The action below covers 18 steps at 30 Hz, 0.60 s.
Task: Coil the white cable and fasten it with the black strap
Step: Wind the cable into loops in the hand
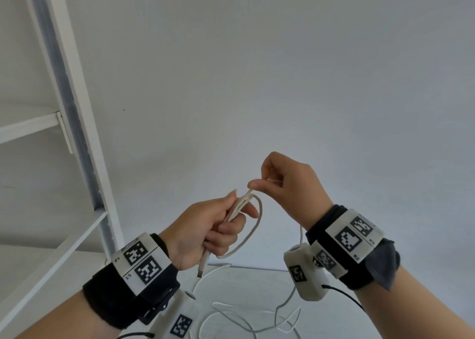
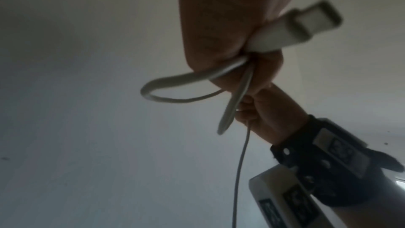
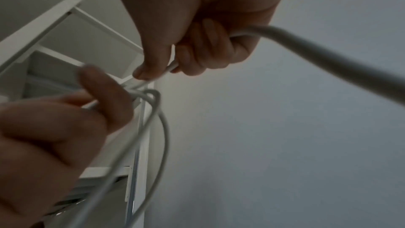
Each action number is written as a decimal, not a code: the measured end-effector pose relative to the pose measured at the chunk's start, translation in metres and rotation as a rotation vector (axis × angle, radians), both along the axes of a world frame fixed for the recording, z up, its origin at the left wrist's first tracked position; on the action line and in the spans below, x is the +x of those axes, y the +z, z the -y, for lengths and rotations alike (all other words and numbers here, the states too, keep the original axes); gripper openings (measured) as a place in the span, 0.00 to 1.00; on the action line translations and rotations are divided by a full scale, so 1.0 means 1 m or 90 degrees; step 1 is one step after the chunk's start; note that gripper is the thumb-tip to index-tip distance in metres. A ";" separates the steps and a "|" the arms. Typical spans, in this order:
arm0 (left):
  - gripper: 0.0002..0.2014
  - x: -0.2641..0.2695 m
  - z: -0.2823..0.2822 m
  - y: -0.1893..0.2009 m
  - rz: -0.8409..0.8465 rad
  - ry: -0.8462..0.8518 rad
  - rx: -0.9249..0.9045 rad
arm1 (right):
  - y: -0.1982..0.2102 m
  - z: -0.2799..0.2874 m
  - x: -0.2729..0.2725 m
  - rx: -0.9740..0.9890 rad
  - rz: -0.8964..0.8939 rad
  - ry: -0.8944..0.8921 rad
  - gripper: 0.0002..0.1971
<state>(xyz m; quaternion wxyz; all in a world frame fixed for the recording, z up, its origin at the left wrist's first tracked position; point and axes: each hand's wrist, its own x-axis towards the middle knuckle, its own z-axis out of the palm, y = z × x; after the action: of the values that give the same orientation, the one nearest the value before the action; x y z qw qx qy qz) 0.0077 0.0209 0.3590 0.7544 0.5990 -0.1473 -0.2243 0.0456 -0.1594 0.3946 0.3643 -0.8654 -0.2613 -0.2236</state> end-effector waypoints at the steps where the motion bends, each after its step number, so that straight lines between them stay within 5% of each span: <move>1: 0.18 0.000 0.000 0.001 0.002 -0.001 -0.001 | -0.002 0.001 0.003 0.023 -0.014 0.004 0.17; 10: 0.17 0.011 -0.019 0.025 -0.016 -0.006 -0.187 | -0.035 0.007 0.023 0.208 -0.231 0.119 0.14; 14: 0.17 0.028 -0.033 0.045 -0.055 -0.171 -0.338 | -0.050 0.013 0.026 0.201 -0.288 0.141 0.14; 18: 0.18 0.037 -0.054 0.070 -0.049 -0.182 -0.420 | -0.071 0.026 0.030 0.202 -0.374 0.110 0.13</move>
<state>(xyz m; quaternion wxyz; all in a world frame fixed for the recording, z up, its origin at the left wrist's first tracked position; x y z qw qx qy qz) 0.0446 0.0751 0.4294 0.8733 0.2877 -0.2654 -0.2902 0.0756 -0.1850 0.3232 0.5718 -0.8001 -0.1793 0.0285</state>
